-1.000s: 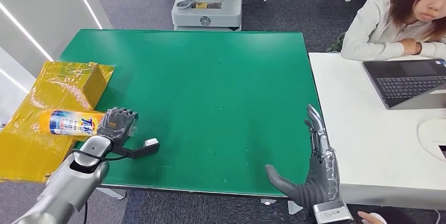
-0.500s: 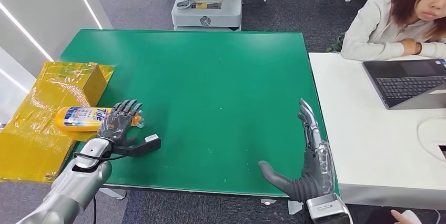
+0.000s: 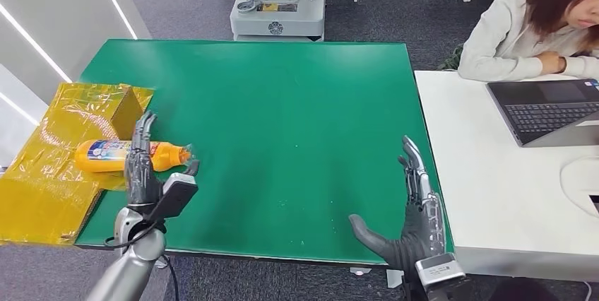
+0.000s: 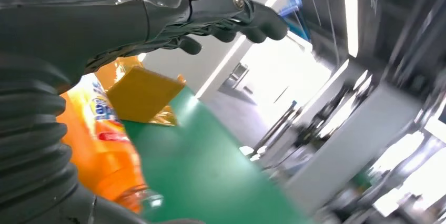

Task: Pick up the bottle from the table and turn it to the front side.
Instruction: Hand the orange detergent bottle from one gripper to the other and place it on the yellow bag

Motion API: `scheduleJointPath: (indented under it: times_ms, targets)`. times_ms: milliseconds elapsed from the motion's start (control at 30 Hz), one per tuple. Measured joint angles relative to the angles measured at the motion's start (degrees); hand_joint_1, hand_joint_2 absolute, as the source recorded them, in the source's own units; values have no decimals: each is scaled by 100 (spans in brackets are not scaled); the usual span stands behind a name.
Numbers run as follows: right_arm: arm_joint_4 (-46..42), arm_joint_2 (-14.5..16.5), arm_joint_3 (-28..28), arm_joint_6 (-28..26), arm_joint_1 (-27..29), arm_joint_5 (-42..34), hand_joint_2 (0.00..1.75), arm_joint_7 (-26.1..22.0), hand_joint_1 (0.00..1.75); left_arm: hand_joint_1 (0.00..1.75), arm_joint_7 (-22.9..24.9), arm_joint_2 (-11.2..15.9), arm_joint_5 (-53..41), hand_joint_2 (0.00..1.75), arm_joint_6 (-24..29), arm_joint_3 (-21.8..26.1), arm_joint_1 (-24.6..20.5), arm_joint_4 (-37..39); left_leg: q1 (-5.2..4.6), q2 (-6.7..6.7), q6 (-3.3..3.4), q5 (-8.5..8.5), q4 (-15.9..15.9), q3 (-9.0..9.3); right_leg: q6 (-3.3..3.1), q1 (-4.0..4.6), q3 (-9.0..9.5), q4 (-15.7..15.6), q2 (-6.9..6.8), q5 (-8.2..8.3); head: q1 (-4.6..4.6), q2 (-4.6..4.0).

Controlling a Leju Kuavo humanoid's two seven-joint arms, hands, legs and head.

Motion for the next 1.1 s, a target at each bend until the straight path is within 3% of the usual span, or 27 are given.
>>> scheduleJointPath:
  times_ms: [133,400,700,1100]
  targets:
    - [102,-39,75,-148,16,-247,175,-137,0,0,-647,-140,1039,175,124,-8,352,-980,1,0,0,0,0,1,0,0,0,0,0,0,1,0]
    - [150,-96,94,-394,267,-904,175,-344,0,0,-602,-173,2204,175,-421,-582,838,-2055,0,-1,0,0,0,0,0,0,-1,0,-2,0,1,0]
    - [-113,-279,101,-995,806,-1474,175,-325,0,0,-450,-193,2887,175,-796,-1376,1189,-2225,-1,-3,1,-2,0,-4,1,-1,-2,-3,-2,-1,1,0]
    - [-386,-354,193,-1317,1068,-1430,175,-120,0,0,-343,-161,2971,175,-1023,-1607,1423,-2311,1,-3,0,-1,0,-2,1,0,-2,0,-2,-1,1,0]
